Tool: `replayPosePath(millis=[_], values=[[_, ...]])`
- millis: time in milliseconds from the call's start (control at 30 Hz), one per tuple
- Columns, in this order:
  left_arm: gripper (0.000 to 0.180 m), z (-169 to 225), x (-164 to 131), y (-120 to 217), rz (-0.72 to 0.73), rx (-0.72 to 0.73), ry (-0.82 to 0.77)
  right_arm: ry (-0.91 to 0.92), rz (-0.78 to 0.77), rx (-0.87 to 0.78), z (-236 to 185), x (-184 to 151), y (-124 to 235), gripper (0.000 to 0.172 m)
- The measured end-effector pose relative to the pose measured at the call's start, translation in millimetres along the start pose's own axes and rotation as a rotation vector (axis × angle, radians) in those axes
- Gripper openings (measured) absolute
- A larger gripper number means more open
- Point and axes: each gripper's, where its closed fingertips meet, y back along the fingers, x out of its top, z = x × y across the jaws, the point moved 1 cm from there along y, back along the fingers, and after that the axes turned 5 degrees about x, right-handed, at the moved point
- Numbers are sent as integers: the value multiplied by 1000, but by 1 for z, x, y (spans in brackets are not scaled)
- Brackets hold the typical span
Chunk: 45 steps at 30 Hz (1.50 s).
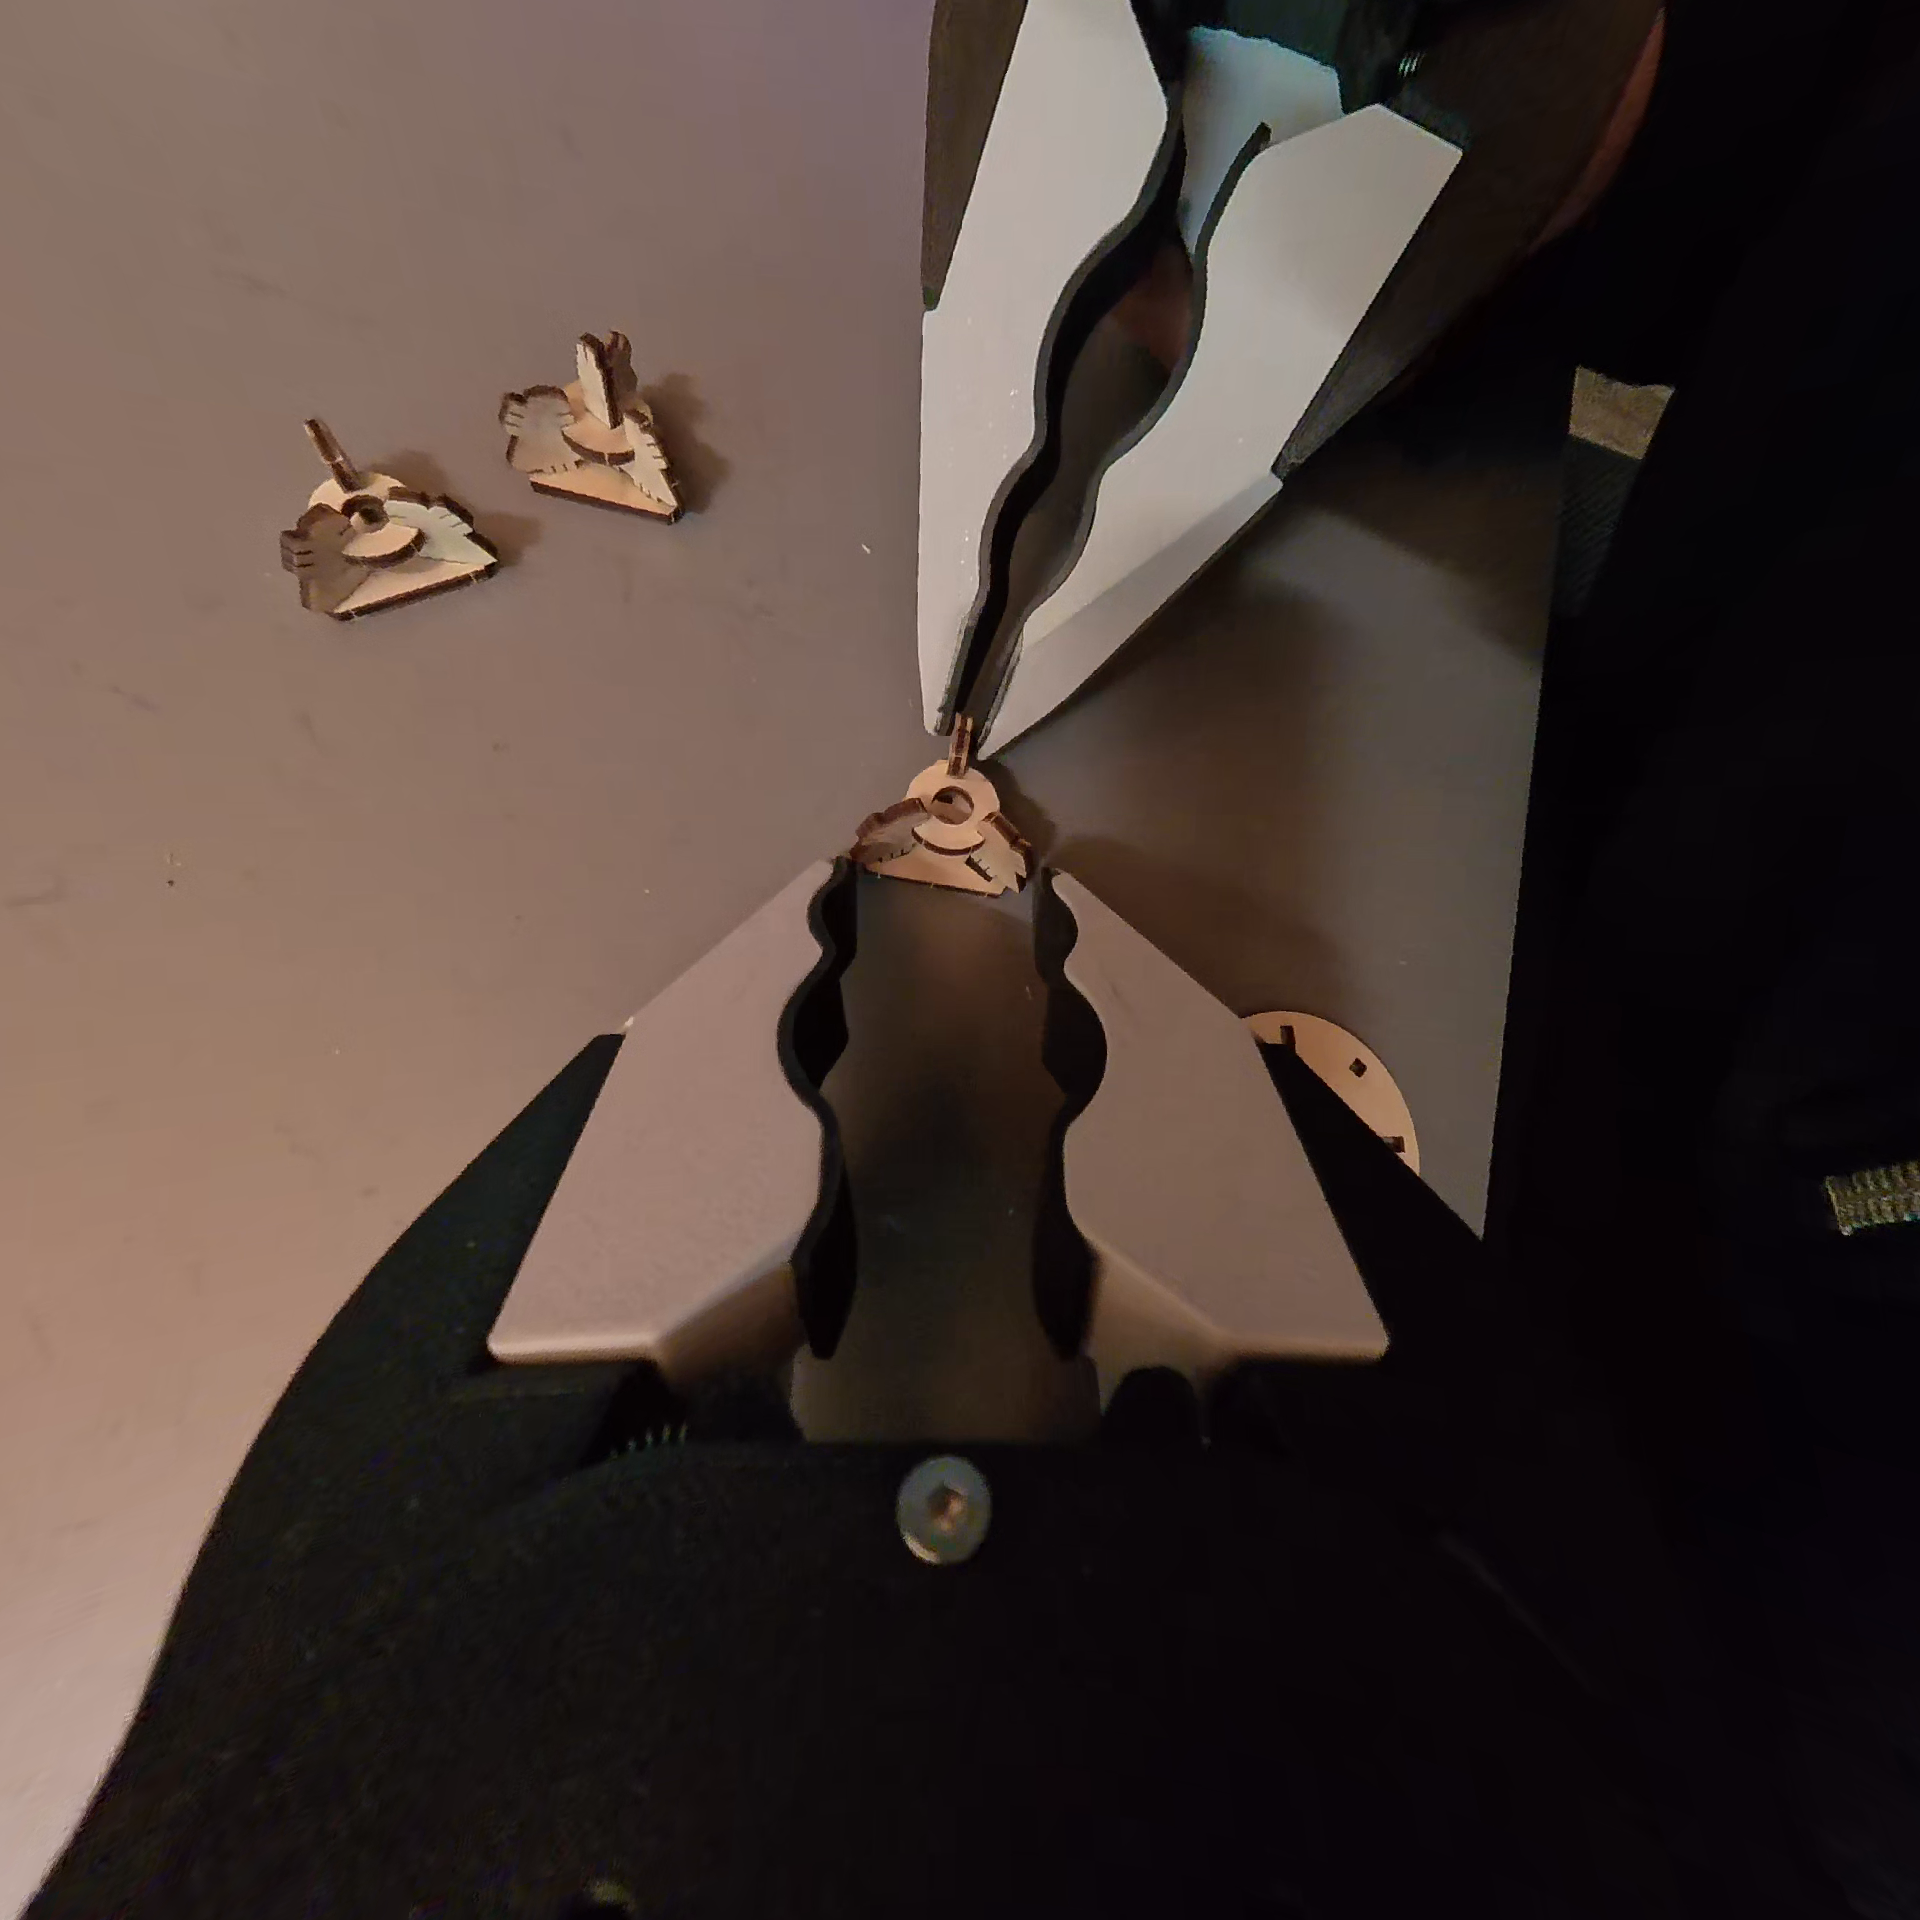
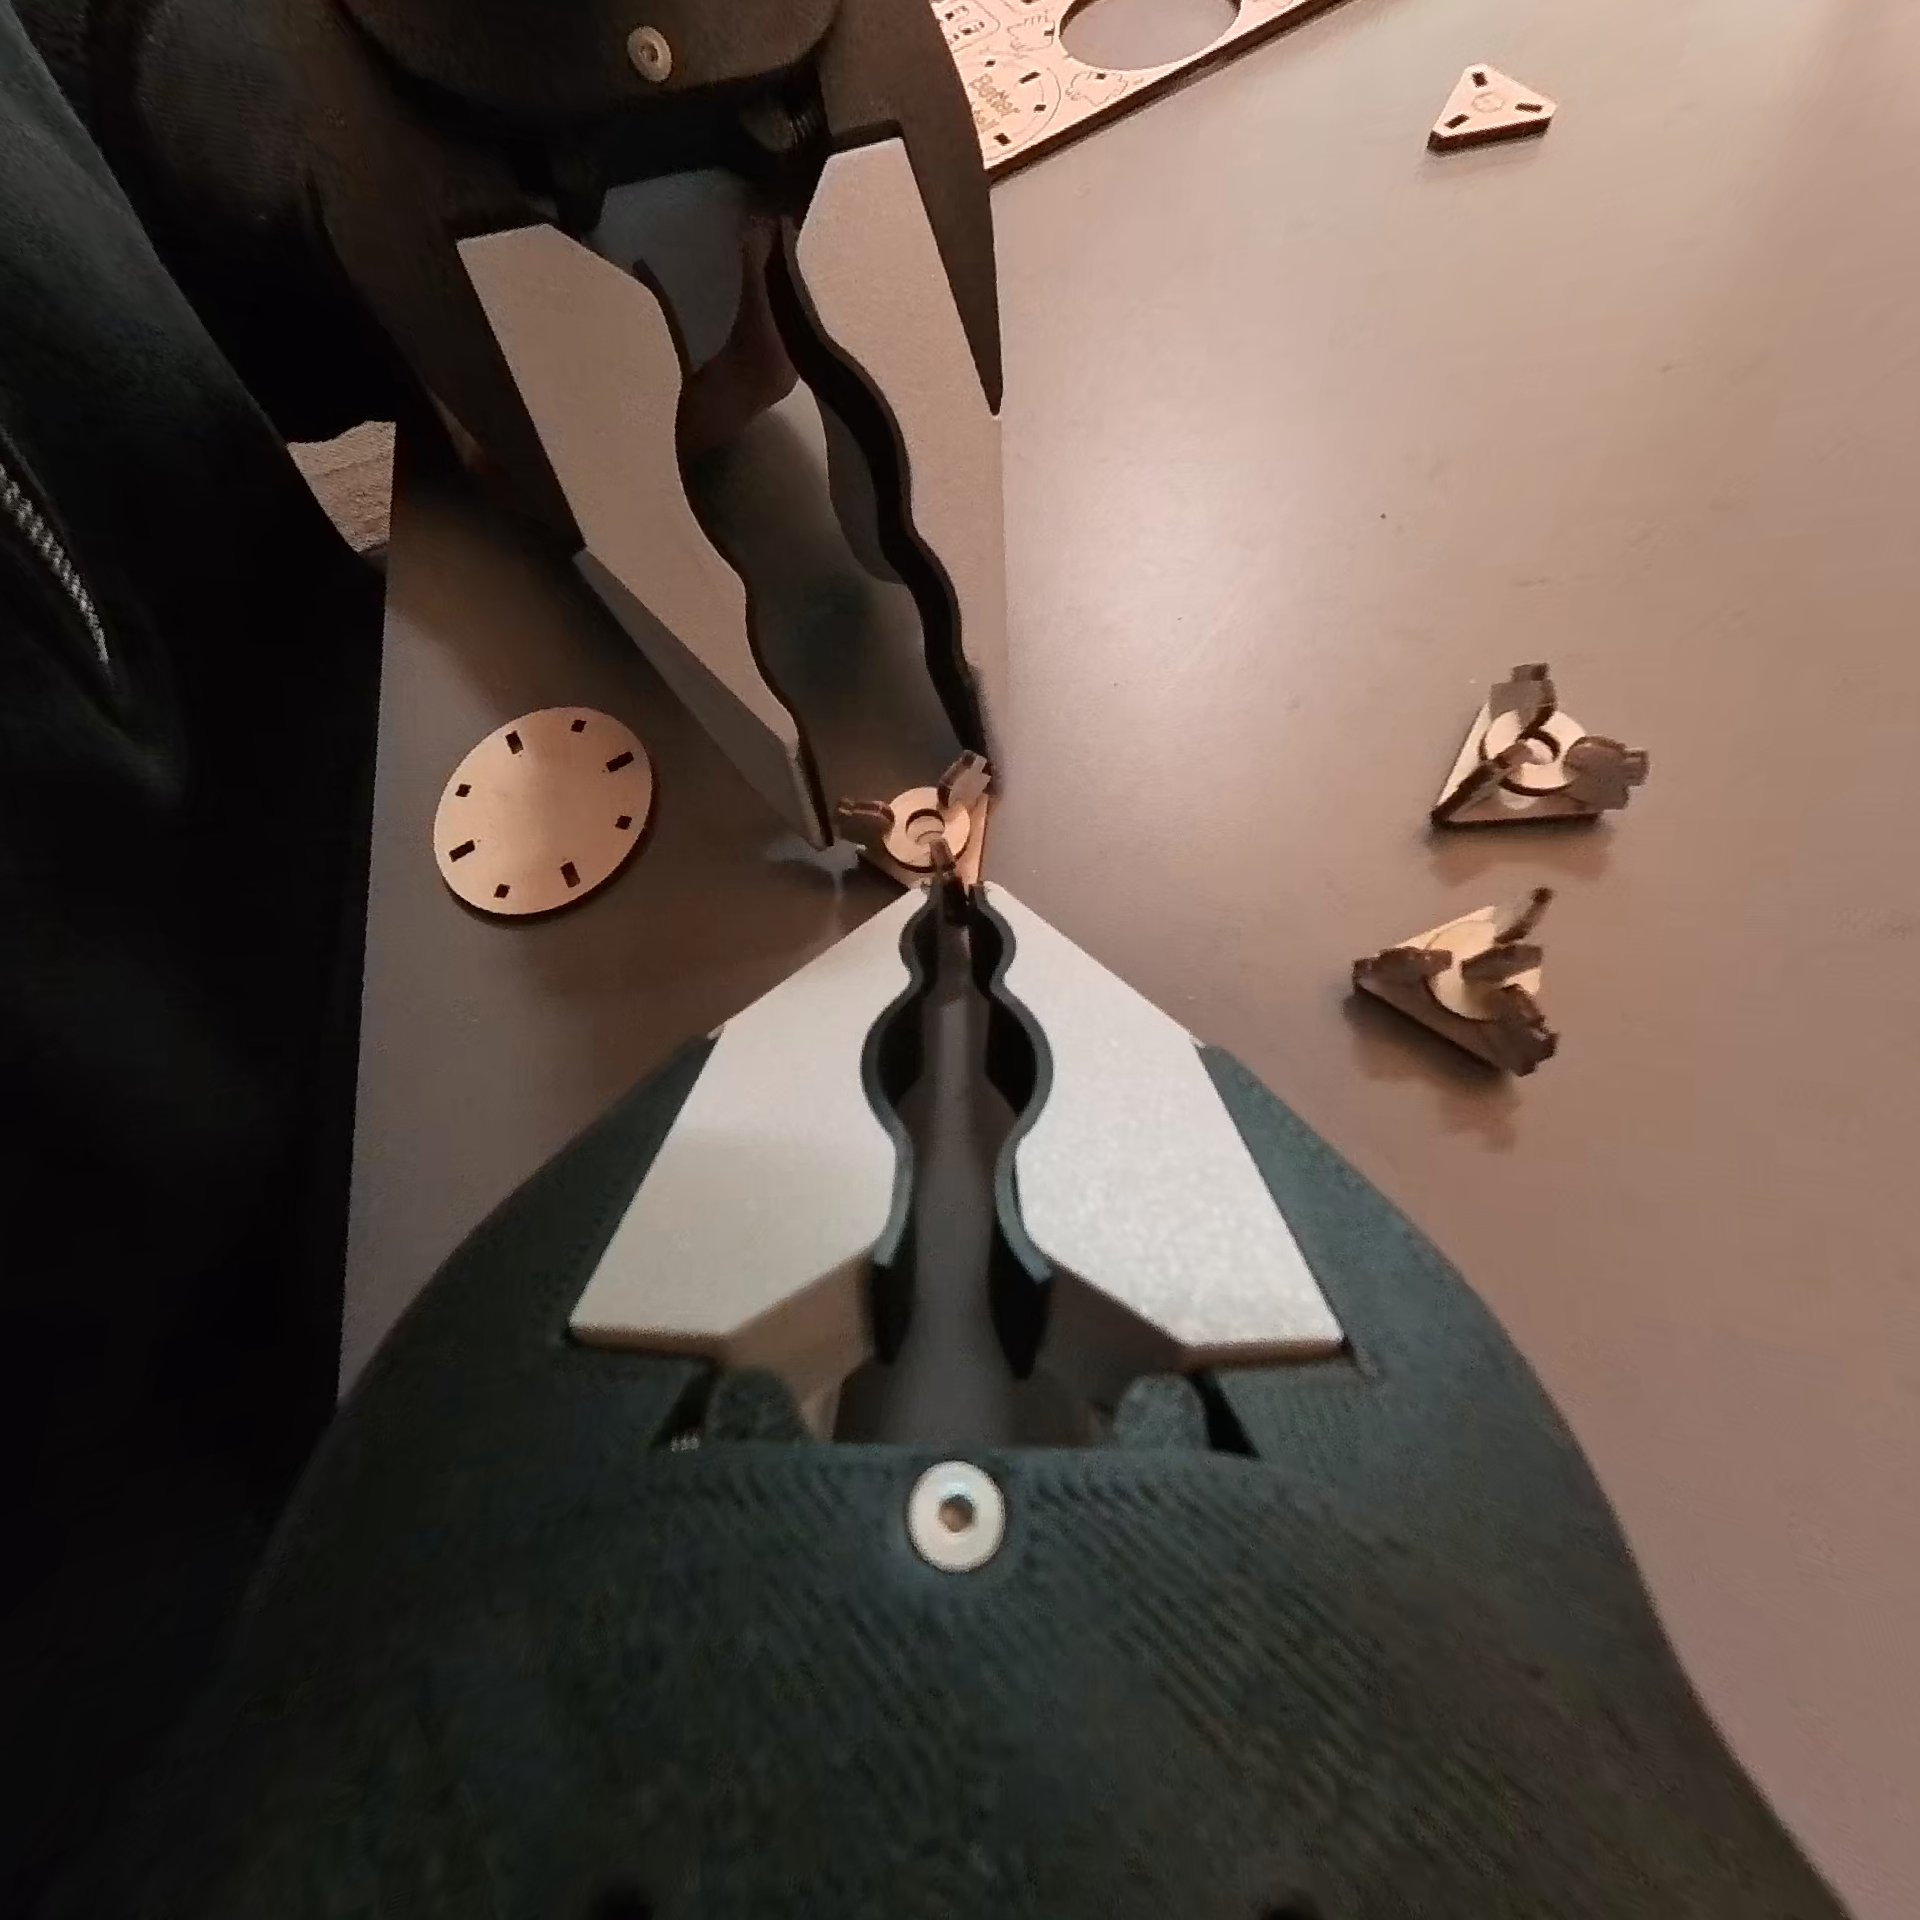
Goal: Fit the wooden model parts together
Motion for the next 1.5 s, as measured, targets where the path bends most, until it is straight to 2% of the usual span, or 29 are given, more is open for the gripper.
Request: replayPosePath(millis=[1500], values=[[31,-4,-4,4,2,14,38,134,-31,41,0,4,-7,1]])
